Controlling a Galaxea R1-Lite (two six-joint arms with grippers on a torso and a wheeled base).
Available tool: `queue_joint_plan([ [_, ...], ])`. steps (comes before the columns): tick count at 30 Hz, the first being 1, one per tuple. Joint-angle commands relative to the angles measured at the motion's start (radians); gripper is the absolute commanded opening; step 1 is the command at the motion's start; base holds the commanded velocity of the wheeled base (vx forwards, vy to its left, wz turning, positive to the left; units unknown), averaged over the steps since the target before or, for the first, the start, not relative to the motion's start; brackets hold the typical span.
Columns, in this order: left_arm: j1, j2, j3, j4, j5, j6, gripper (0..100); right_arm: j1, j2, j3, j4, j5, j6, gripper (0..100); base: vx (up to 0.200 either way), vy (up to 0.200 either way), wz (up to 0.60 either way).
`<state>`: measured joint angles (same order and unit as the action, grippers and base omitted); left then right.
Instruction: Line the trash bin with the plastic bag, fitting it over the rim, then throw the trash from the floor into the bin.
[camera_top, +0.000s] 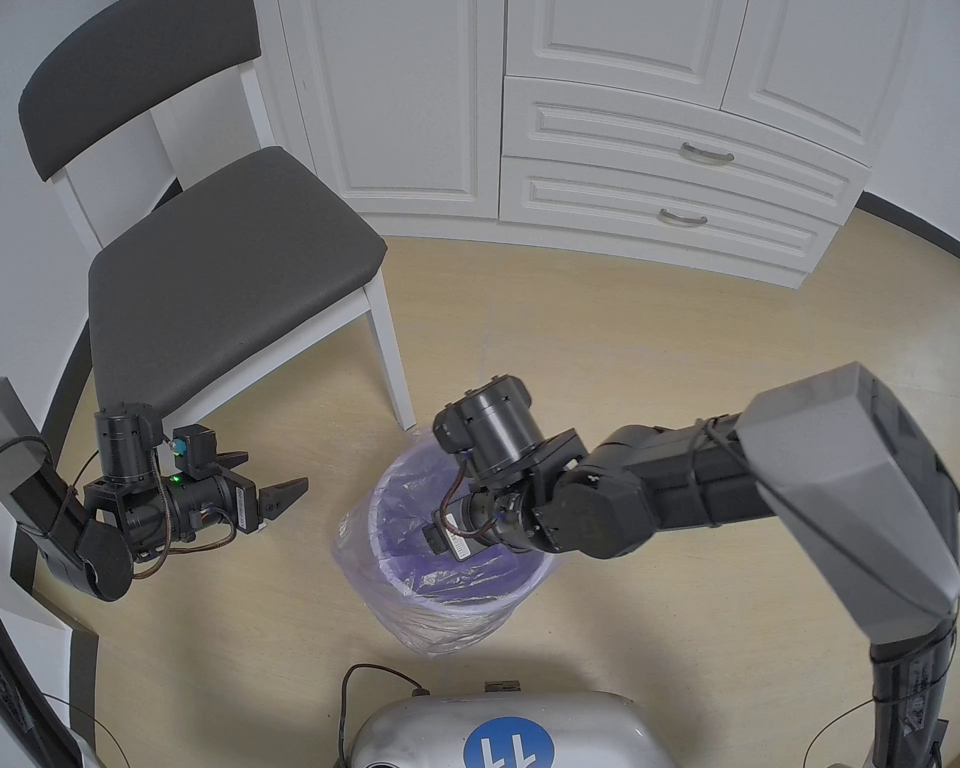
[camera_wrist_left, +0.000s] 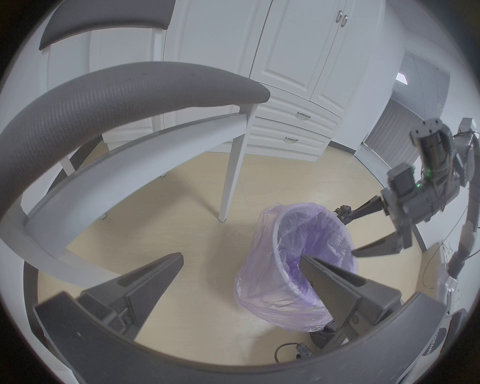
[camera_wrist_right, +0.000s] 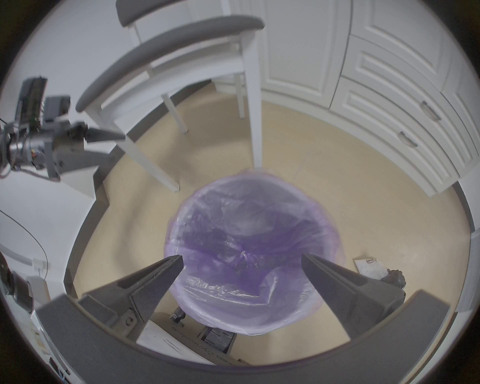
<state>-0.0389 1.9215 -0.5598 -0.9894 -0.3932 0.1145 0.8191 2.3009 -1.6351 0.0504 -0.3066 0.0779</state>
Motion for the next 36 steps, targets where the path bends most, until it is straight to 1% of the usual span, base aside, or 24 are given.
queue_joint_plan([
  [1,0.007,-0.024,0.015,-0.02,-0.007,-0.001,100,0.018,0.209,-0.204,0.147,-0.002,0.0,100,0.0,0.0,0.0],
  [5,0.007,-0.013,0.009,-0.02,-0.007,-0.001,100,0.014,0.258,-0.272,0.192,-0.002,0.01,100,0.0,0.0,0.0],
  [8,0.007,-0.015,0.011,-0.02,-0.007,-0.001,100,0.011,0.298,-0.324,0.203,-0.002,0.016,100,0.0,0.0,0.0],
  [9,0.008,-0.015,0.012,-0.02,-0.007,-0.001,100,0.006,0.336,-0.365,0.201,-0.002,0.025,100,0.0,0.0,0.0],
  [10,0.013,-0.015,0.011,-0.02,-0.007,-0.001,100,0.005,0.356,-0.365,0.203,-0.003,0.039,100,0.0,0.0,0.0],
  [18,0.019,-0.021,0.015,-0.02,-0.006,-0.001,100,-0.017,0.376,-0.365,0.203,-0.003,0.048,100,0.0,0.0,0.0],
  [22,0.017,-0.015,0.012,-0.02,-0.006,-0.002,100,-0.026,0.361,-0.365,0.203,-0.003,0.056,100,0.0,0.0,0.0],
  [24,0.017,-0.018,0.017,-0.02,-0.006,-0.001,100,-0.025,0.318,-0.365,0.212,-0.005,0.063,100,0.0,0.0,0.0],
  [25,0.017,-0.019,0.017,-0.02,-0.006,-0.001,100,-0.025,0.304,-0.365,0.226,-0.005,0.063,100,0.0,0.0,0.0],
  [26,0.017,-0.018,0.015,-0.02,-0.006,-0.001,100,-0.021,0.279,-0.365,0.27,-0.005,0.062,100,0.0,0.0,0.0],
  [30,0.016,-0.015,0.015,-0.02,-0.006,-0.001,100,-0.006,0.212,-0.365,0.482,-0.002,0.062,100,0.0,0.0,0.0],
  [33,0.016,-0.021,0.017,-0.02,-0.006,-0.001,100,0.018,0.181,-0.365,0.568,0.001,0.066,100,0.0,0.0,0.0],
  [36,0.016,-0.018,0.017,-0.02,-0.006,-0.001,100,0.037,0.154,-0.335,0.589,0.001,0.065,100,0.0,0.0,0.0],
])
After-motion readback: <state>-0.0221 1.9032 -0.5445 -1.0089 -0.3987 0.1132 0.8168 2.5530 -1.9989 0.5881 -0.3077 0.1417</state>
